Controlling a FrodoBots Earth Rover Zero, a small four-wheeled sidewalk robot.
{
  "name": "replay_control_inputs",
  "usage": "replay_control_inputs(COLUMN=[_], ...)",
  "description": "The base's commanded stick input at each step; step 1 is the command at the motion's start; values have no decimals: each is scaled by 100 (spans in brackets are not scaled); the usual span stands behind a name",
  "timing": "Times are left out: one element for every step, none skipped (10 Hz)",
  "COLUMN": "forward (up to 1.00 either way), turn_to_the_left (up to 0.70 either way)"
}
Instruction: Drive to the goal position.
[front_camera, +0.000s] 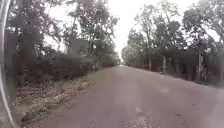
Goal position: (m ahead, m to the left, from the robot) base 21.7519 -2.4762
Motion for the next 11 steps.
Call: replay_control_inputs(forward=[70, 70, 70, 70, 70, 70, 70, 70, 70, 70, 70], turn_to_the_left=[0, 0, 0, 0, 0, 0, 0, 0, 0, 0, 0])
